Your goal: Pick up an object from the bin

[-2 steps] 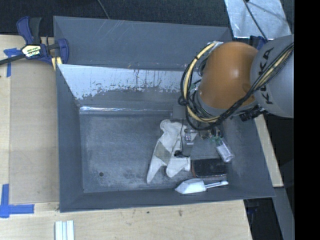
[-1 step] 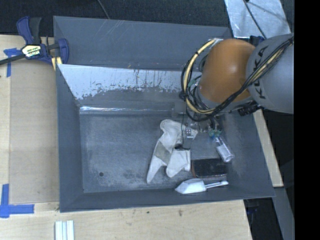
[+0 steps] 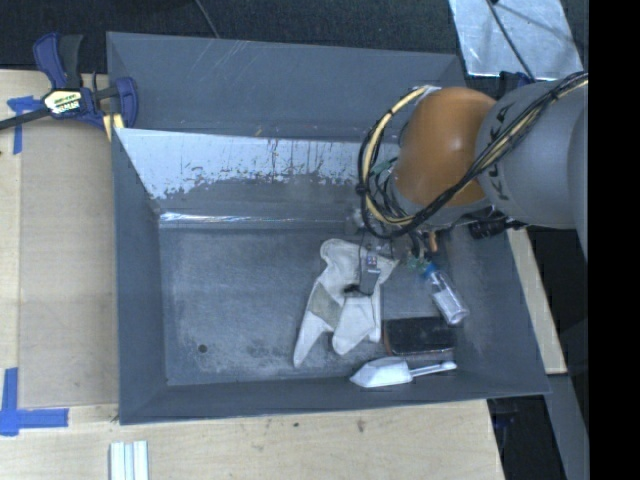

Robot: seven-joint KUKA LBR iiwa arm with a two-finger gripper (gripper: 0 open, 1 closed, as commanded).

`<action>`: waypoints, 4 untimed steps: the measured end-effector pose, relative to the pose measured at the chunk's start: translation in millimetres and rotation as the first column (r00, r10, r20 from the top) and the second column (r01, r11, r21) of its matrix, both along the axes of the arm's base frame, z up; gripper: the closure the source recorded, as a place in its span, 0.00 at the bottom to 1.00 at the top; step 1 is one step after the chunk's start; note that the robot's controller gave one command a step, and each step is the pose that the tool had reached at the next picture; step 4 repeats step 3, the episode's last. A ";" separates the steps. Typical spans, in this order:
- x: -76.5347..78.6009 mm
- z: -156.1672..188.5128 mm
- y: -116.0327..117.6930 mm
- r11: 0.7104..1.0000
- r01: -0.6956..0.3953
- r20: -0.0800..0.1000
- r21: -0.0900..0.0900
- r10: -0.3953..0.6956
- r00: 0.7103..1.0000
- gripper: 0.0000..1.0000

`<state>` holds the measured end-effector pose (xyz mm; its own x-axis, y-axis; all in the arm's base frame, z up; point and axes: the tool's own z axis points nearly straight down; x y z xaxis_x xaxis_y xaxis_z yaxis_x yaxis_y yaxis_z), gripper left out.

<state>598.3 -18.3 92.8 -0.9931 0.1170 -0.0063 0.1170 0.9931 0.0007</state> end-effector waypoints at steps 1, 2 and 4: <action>-21.2 -12.4 9.6 0.997 0.077 -0.001 0.000 -0.077 0.997 1.00; -21.2 -12.4 9.6 0.997 0.077 -0.001 0.000 -0.077 0.997 1.00; 2.8 111.8 9.0 1.000 0.024 -0.002 -0.001 -0.024 1.000 1.00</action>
Offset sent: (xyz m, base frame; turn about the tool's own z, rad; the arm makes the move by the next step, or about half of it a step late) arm 0.0000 0.0000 0.0000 0.0000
